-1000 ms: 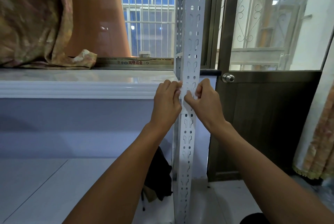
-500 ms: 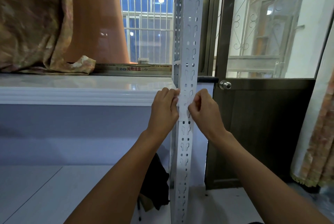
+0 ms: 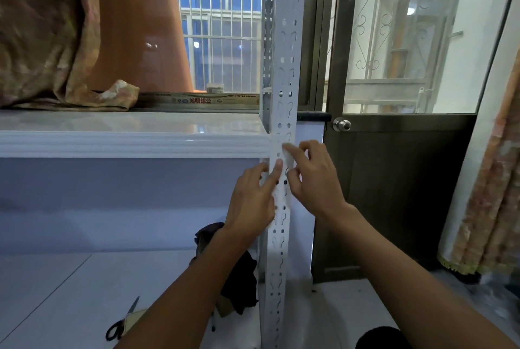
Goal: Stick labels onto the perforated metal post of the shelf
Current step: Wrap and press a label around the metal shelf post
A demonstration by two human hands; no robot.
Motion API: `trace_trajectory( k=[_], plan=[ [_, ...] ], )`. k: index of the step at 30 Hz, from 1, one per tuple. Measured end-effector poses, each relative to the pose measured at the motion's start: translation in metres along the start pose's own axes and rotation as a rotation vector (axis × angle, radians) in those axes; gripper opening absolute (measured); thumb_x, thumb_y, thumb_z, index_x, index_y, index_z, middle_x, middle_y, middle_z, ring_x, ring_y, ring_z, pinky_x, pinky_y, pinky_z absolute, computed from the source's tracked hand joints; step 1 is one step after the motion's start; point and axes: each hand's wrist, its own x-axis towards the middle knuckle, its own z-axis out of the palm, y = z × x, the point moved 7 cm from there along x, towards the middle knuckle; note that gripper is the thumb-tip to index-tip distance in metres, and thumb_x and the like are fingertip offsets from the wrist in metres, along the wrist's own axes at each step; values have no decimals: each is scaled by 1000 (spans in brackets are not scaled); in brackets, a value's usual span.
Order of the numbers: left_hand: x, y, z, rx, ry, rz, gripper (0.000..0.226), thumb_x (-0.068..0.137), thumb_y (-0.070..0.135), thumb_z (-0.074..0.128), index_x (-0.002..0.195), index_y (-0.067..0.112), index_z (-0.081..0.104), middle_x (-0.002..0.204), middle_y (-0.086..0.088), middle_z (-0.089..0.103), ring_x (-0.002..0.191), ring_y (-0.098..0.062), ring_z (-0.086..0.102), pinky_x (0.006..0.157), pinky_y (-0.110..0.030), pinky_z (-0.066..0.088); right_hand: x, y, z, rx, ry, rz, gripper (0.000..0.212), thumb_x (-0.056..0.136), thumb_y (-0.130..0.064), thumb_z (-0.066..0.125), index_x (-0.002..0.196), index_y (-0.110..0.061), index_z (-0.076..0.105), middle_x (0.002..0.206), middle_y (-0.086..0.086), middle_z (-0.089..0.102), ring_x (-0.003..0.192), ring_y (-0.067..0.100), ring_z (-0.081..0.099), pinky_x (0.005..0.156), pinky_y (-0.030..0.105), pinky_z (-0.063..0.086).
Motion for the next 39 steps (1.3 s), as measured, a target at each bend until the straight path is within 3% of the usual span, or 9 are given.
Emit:
trace_trajectory(
  k=[2,4,7,10,14,18,23,28,39],
  plan=[
    [-1,1,-5,8,73,26,44,74,-2,74,116,9,67,108,-13,61,90,-29,59,74,-44,56,-4,-4,1,3,-17,-59,27,88,-9,63,114,-8,69,108,12,58,92,25,55,74,39,54],
    [9,3,-14,18,117,38,25,75,0,68,99,10,67,98,-8,60,82,-25,57,71,-45,53,-11,-7,1,9,-17,-116,18,90,-12,55,90,-8,72,101,9,59,86,23,53,69,41,52],
    [26,1,-22,27,91,-33,50,80,6,62,129,15,60,110,-6,60,88,-22,57,78,-39,51,-13,-2,1,69,7,-49,17,86,-5,59,98,-9,70,102,8,60,91,22,54,75,39,53],
    [30,4,-23,28,67,-67,61,80,6,60,140,19,53,112,-5,58,92,-21,56,79,-37,50,-6,-3,1,92,1,14,43,81,3,61,122,-10,62,111,8,58,100,22,55,83,36,53],
    [33,6,-24,-57,64,-140,56,82,5,62,135,19,54,115,-2,57,94,-19,56,82,-35,51,-3,-9,1,151,-18,23,48,82,4,58,128,-8,57,117,7,59,104,21,56,88,33,52],
    [37,-3,-31,-261,107,-281,34,87,8,60,119,18,54,114,5,57,94,-12,59,82,-29,52,-1,-8,1,228,2,65,31,95,-6,57,125,-8,58,117,6,61,101,20,61,87,36,55],
    [36,-4,-35,-300,118,-286,31,90,12,60,119,19,55,112,10,56,90,-5,58,79,-18,45,5,-8,1,263,57,65,14,102,-18,58,110,-8,64,104,3,62,86,14,62,75,31,55],
    [40,-6,-35,-326,144,-335,33,86,12,64,117,22,56,102,14,57,82,-2,55,75,-12,43,4,-5,5,316,98,102,6,98,-12,65,102,-8,66,95,1,62,81,7,58,74,14,48],
    [51,-10,-39,-406,136,-452,22,83,9,64,98,22,57,87,8,59,73,-5,55,66,-15,41,6,2,6,416,84,156,5,95,-14,68,97,-10,66,91,-1,63,79,8,58,71,15,48]
  ],
)
